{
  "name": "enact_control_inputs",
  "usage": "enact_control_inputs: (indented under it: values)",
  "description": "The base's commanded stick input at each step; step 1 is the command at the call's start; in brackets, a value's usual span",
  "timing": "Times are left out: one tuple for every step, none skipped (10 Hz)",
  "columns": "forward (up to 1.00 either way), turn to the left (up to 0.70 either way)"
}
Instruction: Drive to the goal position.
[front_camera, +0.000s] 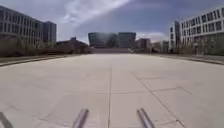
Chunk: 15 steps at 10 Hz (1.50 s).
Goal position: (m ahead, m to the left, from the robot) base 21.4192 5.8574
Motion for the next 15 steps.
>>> enact_control_inputs:
  values:
    - [0.50,0.00]
    - [0.50,0.00]
    - [0.50,0.00]
    - [0.50,0.00]
    - [0.50,0.00]
    - [0.50,0.00]
    - [0.50,0.00]
    - [0.50,0.00]
    - [0.50,0.00]
    - [0.50,0.00]
    - [0.50,0.00]
    - [0.50,0.00]
    - [0.50,0.00]
    - [0.50,0.00]
    - [0.50,0.00]
